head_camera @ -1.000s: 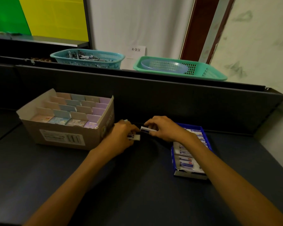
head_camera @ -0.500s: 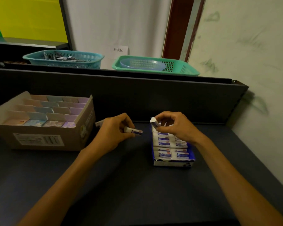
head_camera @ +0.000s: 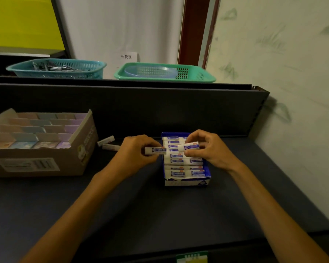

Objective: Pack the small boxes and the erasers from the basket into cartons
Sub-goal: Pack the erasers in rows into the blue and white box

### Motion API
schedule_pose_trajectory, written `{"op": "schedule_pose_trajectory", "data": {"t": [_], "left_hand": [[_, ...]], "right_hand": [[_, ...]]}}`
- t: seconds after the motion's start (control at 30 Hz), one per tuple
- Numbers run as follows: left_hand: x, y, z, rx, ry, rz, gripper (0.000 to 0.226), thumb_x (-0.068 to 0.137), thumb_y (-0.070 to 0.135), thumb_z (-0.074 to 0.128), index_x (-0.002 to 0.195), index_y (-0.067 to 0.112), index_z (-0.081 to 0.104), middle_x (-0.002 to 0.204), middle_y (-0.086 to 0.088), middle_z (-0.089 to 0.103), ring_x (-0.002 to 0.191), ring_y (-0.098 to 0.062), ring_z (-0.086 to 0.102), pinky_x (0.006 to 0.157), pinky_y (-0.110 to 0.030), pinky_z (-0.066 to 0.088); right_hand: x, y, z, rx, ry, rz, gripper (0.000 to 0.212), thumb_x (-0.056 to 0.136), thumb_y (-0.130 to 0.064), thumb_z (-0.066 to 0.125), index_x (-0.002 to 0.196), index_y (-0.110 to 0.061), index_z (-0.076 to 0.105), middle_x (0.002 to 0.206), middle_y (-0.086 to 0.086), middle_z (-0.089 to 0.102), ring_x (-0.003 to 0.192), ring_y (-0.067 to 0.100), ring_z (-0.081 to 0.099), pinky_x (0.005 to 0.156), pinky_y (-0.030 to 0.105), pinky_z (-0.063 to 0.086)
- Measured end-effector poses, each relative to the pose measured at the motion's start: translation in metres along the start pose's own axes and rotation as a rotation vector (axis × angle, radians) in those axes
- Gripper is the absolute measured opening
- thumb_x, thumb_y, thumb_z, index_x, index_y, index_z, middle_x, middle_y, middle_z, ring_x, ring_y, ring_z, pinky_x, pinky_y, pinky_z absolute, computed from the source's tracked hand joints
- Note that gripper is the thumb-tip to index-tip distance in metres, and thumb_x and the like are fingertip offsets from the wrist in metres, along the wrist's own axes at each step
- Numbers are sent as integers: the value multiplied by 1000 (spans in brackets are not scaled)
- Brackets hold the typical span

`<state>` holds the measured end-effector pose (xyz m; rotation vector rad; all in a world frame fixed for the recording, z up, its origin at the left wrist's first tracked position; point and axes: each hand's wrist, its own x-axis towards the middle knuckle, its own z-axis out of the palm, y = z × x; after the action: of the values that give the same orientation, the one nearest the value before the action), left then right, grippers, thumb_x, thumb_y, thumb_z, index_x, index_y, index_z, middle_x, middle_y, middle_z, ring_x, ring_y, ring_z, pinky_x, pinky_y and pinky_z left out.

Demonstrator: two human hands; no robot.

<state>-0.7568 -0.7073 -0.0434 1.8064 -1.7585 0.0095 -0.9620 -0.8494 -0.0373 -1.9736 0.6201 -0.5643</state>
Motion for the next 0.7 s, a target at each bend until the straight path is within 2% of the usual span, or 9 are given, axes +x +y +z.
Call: {"op": "schedule_pose_trajectory", "data": {"t": [0.1,0.23,0.33,0.47,0.6,0.7], "left_hand": [[4,4,5,21,-22,21,33,81,19,70,113,20,63,111,3,62,92,5,49,77,-6,35],[8,12,11,31,-61,25,37,80,22,71,115,20,61,115,2,61,99,2,51,84,-12,39],[10,21,15,8,-93,0,37,81,20,69,117,20,59,118,2,60,107,-5,55,87,-16,43],[14,32,22,25,-166,-37,37,82,23,68,118,25,57,119,5,58,108,-5,54,89,-19,44],[18,38,28,92,-252,-51,36,83,27,67,118,28,58,122,5,56,109,-7,52,93,-28,47],[21,39,29,156,-280,-22,36,84,29,66,119,28,58,123,4,54,113,-8,46,96,-30,44]], "right_hand": [[-5,3,-4,-35,-19,-18,31,77,-8,74,102,-21,59,112,-5,60,103,6,64,75,25,56],[-13,2,-8,-204,-4,-69,27,81,-18,72,100,-31,59,107,-13,60,100,4,63,72,19,55],[-17,3,-11,-341,-3,-108,27,81,-21,72,103,-29,58,105,-17,57,98,-2,59,72,13,52],[-21,7,-15,-372,-11,-98,27,80,-19,73,103,-24,59,109,-10,61,100,1,60,77,12,52],[-24,10,-16,-488,-63,-98,27,81,-20,73,105,-21,61,111,-6,59,102,5,58,76,10,48],[-22,10,-15,-546,-83,-105,28,81,-19,73,107,-20,63,112,-5,59,102,8,57,81,17,50]]}}
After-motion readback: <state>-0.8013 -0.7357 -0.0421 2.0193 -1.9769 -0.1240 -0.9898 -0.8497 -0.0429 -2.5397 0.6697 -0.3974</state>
